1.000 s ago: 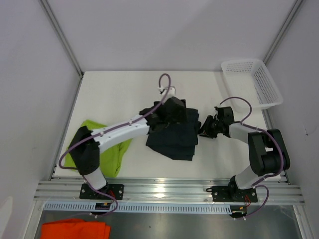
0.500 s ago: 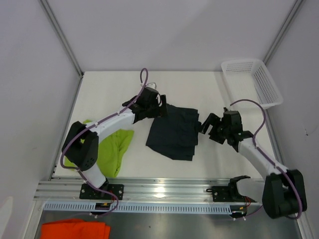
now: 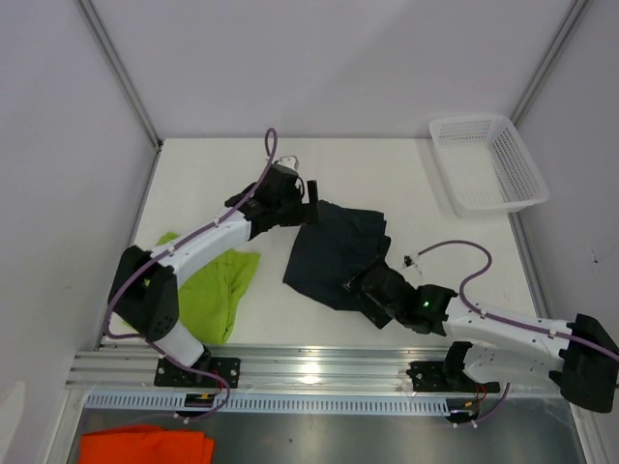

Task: Fold and stack the shorts
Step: Fold the shorts, then neatly place the folded shorts to the corner

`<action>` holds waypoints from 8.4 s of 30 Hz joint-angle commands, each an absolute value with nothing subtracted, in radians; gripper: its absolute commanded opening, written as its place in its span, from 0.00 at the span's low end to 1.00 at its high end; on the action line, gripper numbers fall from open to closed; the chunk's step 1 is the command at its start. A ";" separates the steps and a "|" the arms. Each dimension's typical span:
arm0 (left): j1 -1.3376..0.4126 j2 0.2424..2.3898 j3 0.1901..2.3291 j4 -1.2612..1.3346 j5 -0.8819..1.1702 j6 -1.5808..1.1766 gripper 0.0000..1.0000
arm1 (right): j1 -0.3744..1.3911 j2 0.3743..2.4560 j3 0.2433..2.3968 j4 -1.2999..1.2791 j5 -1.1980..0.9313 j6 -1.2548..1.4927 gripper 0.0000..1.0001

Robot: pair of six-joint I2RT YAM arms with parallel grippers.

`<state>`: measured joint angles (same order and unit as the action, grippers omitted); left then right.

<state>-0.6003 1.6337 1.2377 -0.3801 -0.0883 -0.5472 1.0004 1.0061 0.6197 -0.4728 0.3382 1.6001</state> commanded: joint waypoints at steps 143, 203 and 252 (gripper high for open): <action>-0.686 1.694 0.856 0.109 0.164 -0.621 0.45 | 0.158 1.316 0.520 -0.235 -0.288 0.482 0.20; -0.368 1.263 1.338 -0.902 -0.124 -0.497 0.00 | 0.825 1.555 1.180 -0.195 -0.190 0.703 0.00; 0.565 1.058 0.985 -0.905 -0.106 -0.359 0.00 | 1.238 2.126 1.717 -0.011 -0.077 0.773 0.00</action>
